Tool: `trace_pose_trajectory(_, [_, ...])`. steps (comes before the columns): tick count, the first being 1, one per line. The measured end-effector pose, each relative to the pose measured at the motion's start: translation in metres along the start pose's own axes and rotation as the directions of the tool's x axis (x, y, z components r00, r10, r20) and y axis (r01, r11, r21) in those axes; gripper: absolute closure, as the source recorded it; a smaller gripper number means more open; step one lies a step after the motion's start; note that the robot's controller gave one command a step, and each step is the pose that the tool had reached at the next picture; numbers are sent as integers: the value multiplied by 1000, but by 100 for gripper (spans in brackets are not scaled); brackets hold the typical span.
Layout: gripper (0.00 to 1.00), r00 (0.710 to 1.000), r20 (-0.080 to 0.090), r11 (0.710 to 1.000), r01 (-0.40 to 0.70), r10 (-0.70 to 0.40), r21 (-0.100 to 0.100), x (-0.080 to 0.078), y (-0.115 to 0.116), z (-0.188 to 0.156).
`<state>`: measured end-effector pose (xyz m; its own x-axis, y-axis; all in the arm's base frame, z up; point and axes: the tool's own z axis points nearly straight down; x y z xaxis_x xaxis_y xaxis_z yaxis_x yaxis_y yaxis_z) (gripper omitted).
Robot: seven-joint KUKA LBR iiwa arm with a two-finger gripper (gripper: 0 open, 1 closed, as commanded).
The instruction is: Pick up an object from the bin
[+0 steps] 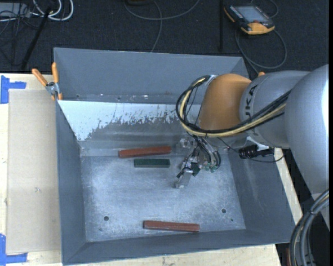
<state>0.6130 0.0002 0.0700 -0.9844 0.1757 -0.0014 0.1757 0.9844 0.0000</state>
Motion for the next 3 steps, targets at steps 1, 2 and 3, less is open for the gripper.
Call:
trace_pose_trajectory(1, [0,1000,-3,1000,-31,31,-1,24,70,1])
trace_pose_trajectory(2, [100,999,-1,999,-34,34,0,23,67,0])
trace_pose_trajectory(3, [100,998,8,998,60,-60,-1,11,56,-138])
